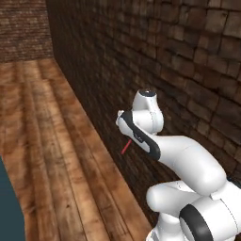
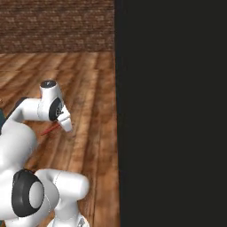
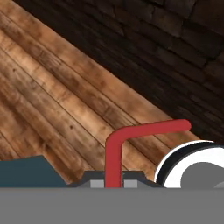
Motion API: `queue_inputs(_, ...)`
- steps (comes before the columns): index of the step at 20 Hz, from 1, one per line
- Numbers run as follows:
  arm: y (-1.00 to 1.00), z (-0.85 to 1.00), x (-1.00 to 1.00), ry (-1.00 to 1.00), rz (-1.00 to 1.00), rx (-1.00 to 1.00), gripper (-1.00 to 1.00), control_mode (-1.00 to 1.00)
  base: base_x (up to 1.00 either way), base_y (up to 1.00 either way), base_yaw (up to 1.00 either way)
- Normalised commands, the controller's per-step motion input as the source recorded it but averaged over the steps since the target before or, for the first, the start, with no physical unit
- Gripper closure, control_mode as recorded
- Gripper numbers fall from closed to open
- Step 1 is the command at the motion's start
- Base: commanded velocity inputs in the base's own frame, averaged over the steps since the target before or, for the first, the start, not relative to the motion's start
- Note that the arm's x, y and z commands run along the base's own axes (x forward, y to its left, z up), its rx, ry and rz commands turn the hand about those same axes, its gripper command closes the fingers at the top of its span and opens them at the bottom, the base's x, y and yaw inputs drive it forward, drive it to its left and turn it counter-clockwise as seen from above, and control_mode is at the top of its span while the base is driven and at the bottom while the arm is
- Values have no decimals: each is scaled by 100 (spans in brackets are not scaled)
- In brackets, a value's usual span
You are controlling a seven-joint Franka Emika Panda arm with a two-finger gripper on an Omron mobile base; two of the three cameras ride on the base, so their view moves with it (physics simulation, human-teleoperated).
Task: Take a straw from the drawer in front and place it inside the glass cup on the dining counter.
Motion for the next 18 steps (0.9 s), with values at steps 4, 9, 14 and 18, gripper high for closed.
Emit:
queue_inputs(4,0,0,0,0,0,0,100,100,100,-20,34)
queue_inputs(9,0,0,0,0,0,0,100,100,100,-22,35)
queue_inputs(14,0,0,0,0,0,0,100,100,100,-26,37)
queue_inputs(18,0,0,0,0,0,0,100,100,100,-29,38)
